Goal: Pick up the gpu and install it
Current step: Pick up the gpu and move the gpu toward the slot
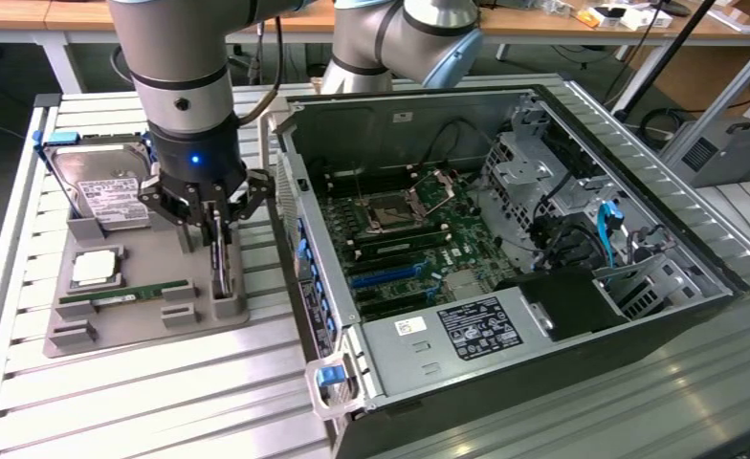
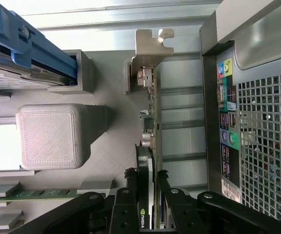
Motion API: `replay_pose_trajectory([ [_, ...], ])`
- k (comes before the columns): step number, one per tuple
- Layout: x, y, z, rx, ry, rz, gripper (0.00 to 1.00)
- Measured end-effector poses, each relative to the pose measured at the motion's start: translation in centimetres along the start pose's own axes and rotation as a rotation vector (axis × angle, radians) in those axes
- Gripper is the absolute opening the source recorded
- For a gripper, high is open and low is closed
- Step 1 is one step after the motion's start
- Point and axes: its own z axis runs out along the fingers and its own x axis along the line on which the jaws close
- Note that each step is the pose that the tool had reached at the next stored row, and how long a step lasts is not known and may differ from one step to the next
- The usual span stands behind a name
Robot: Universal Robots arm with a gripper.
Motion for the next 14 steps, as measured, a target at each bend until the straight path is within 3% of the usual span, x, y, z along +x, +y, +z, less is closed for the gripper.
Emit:
replay_pose_trajectory([
  [14, -0.01, 0.0, -0.39, -0.0001, -0.0001, 0.0, 0.27],
])
